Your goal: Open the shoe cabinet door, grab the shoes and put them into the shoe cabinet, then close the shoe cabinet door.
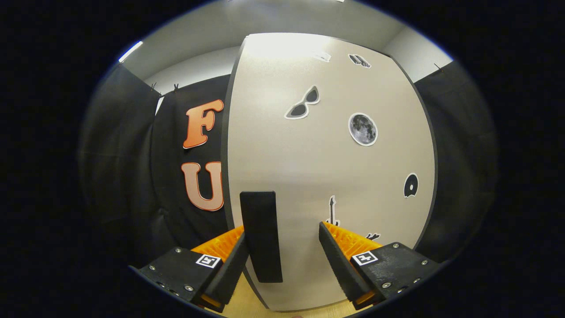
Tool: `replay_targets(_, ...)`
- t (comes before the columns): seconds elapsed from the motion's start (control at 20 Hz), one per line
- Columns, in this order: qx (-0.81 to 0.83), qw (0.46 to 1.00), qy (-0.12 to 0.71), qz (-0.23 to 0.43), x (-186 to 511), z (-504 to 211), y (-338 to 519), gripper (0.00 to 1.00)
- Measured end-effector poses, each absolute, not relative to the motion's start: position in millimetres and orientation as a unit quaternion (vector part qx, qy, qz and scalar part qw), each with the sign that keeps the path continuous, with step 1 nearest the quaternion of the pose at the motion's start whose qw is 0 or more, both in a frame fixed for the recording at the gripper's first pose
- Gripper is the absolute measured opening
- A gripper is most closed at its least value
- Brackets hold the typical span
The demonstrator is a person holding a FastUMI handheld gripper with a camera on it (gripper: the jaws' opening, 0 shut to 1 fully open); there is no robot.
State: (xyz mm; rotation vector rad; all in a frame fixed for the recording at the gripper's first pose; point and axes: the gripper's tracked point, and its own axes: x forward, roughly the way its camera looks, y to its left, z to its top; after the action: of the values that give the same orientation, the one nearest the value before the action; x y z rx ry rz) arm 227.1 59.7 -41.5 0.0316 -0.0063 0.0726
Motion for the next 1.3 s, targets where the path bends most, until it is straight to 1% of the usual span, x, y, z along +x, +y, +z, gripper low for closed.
replay_targets(0.35, 0.01, 0.999, -0.001, 0.035, 222, -42, 64, 0.93)
replay_targets(0.65, 0.015, 0.999, -0.009, 0.036, 195, -30, 57, 0.93)
replay_targets(0.9, 0.014, 0.999, -0.004, 0.04, 149, -25, 40, 0.93)
replay_targets(1.3, 0.019, 1.0, 0.006, 0.022, 65, -14, -6, 0.93)
